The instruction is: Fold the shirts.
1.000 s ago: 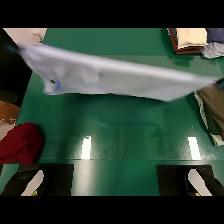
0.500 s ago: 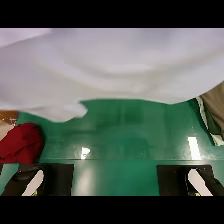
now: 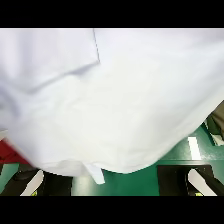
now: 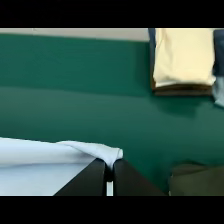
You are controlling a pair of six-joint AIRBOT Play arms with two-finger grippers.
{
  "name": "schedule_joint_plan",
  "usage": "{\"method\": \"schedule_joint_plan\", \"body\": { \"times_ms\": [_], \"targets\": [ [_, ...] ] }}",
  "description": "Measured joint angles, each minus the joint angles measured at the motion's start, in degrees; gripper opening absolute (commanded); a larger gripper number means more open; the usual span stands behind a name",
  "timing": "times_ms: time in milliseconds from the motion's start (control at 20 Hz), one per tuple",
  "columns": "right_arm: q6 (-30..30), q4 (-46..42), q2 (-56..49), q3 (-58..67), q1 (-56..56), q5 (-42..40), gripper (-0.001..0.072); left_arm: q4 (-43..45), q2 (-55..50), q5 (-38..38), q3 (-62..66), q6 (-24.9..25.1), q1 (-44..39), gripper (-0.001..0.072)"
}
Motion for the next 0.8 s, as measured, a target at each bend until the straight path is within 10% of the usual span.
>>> {"method": "schedule_joint_plan", "body": {
  "times_ms": [400, 800],
  "targets": [
    [1.99, -6.82, -24.22, -6.21, 10.82, 5.09, 0.0019, -0.15, -19.91, 0.74, -22.29, 2.14, -0.02, 0.0032],
    [2.64, -6.54, -41.18, -7.04, 14.47, -11.5, 0.0019, -9.18, -36.3, 19.71, -23.67, 12.79, -0.04, 0.0031]
  ]
}}
